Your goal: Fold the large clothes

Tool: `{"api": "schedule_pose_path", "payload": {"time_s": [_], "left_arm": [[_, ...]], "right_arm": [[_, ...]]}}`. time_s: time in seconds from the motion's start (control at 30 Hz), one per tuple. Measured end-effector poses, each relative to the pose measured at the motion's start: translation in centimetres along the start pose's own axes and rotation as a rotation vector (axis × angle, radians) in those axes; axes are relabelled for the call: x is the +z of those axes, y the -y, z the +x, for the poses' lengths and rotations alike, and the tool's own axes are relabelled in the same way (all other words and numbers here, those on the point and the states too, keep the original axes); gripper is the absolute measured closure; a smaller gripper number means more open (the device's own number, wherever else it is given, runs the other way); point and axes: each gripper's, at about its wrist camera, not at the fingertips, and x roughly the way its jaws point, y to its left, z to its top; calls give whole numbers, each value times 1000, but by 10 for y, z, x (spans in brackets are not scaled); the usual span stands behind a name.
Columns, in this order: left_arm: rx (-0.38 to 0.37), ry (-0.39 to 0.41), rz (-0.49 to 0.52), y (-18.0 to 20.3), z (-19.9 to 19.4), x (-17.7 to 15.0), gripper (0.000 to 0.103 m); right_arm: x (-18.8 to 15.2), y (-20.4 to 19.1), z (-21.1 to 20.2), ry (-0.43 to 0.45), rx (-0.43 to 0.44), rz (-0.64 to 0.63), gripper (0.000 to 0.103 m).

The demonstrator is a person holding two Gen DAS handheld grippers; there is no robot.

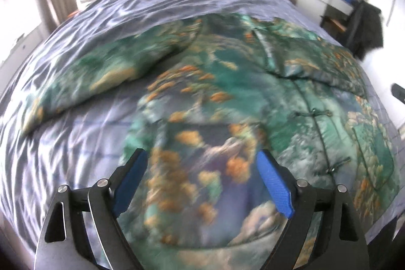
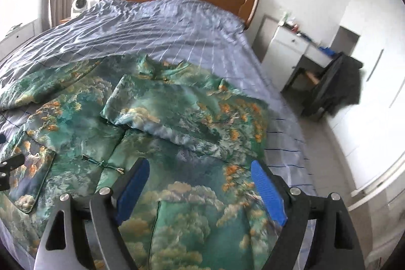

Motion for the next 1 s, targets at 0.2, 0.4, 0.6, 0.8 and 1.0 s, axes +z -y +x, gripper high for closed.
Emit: {"api": "schedule_pose_path", "payload": {"time_s": [0.2,0.4,0.6,0.8,1.0], "left_arm": [[43,16,-68,-24,-6,-9,14],[64,27,-100,-36,-10,-13,14],[82,19,-112,-44,-10,-19,13],[93,7,-124,-49,-6,-22,13],[101,-3,-133,-54,-2,-24,13]], "right_arm": [[-6,-6,-33,18,-53,-22,19],[-7,-10,-53,49,-93,-48,19],[-5,-7,-65,72,-123,-54,19],[-5,-7,-68,78,-127,-58,19],[-3,-3,-70,82,-138,-57,19]]}}
